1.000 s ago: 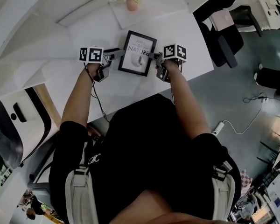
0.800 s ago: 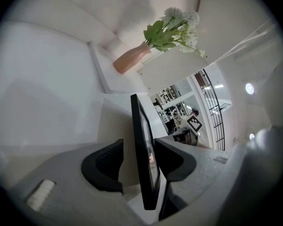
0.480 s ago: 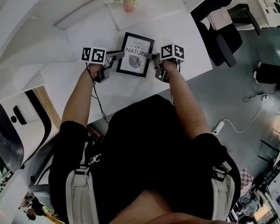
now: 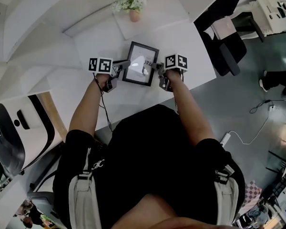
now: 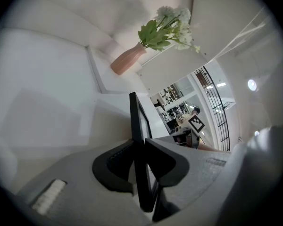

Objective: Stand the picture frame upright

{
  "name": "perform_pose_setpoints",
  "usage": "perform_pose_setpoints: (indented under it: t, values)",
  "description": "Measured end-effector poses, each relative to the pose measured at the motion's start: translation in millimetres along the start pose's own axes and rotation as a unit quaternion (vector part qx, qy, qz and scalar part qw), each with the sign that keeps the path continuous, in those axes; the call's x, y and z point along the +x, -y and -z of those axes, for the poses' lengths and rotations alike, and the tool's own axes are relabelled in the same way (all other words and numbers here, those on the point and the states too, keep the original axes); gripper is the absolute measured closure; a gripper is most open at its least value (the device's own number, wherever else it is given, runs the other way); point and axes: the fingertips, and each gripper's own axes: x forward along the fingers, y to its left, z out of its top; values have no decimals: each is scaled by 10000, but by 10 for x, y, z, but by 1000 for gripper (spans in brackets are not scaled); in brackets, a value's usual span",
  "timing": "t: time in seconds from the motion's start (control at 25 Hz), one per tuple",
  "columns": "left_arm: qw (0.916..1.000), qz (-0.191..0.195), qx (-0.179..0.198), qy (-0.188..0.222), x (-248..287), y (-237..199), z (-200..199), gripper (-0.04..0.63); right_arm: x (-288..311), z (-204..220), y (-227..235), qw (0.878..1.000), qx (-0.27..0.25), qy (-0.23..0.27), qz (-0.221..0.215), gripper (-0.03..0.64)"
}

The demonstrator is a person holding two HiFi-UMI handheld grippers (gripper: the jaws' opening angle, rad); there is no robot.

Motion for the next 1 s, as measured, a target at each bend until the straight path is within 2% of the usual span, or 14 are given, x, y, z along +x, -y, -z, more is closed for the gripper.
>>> perform_pose_setpoints:
  t: [0.12, 0.28, 0.4, 0.52, 0.6, 0.68, 0.72, 0.8, 0.88, 1.0]
  values:
    - [9997, -13, 234, 76, -51, 91, -10, 512, -92, -25, -81, 9994, -268, 192, 47, 543]
    - [9966, -51, 767, 295, -174, 312, -101, 512, -317, -155, -283, 9942, -870, 621, 136, 545]
    - [9918, -186, 1170, 481, -262, 478, -173, 512, -528, -266, -467, 9846, -1405, 1008, 244, 545]
    - [9834, -409, 1645, 645, -352, 627, -223, 511, -742, -347, -649, 9690, -1974, 1433, 383, 545]
    - [9756, -535, 1968, 815, -417, 735, -279, 511, -887, -407, -790, 9526, -2412, 1793, 476, 545]
    - [9641, -699, 2323, 1081, -494, 854, -367, 511, -1040, -471, -951, 9301, -2862, 2240, 528, 545]
    - [9555, -819, 2538, 1262, -537, 919, -420, 509, -1123, -497, -1041, 9162, -3080, 2505, 546, 545]
    - [9332, -1097, 2987, 1667, -628, 1064, -514, 509, -1318, -528, -1238, 8825, -3510, 3068, 624, 545]
    - [9141, -1261, 3277, 2029, -730, 1217, -564, 509, -1504, -521, -1418, 8515, -3851, 3491, 689, 546]
    - [8946, -1364, 3512, 2402, -894, 1417, -598, 509, -1697, -497, -1639, 8221, -4184, 3805, 649, 546]
